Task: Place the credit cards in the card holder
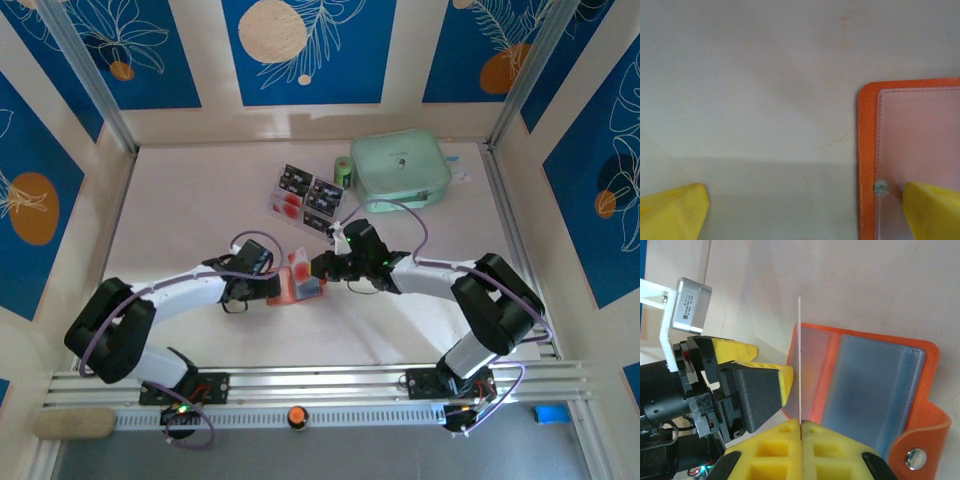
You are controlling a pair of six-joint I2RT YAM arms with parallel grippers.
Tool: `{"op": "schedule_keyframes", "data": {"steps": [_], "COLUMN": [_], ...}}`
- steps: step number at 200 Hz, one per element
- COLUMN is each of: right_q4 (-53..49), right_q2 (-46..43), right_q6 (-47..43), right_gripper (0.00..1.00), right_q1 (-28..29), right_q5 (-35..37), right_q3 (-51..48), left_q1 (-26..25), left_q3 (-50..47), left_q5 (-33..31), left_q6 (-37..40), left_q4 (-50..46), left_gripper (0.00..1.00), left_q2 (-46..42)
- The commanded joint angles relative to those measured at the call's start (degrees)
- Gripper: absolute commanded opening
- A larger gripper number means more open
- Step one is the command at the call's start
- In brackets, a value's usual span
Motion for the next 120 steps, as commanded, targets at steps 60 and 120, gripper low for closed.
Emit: {"op": "schedule_keyframes", "data": {"steps": [60, 120], "right_q4": [7.4, 12.5], "right_q2": [3.0, 4.3], "right_q6": [5.7, 9.2], "right_gripper": [0.00, 0.00], "right_q1": [3.2, 4.9], "right_q5": [6.4, 10.3], "right_q3": [-2.7, -4.9], "left_q1": [0.6, 0.6], "left_q3": [-4.4, -4.5], "left_q5": [0.6, 1.0], "left_q6": [-1.4, -0.7], "left_q4": [-2.1, -1.7], "left_gripper": [1.00, 1.00], "left_q2": [-3.1, -2.5]}}
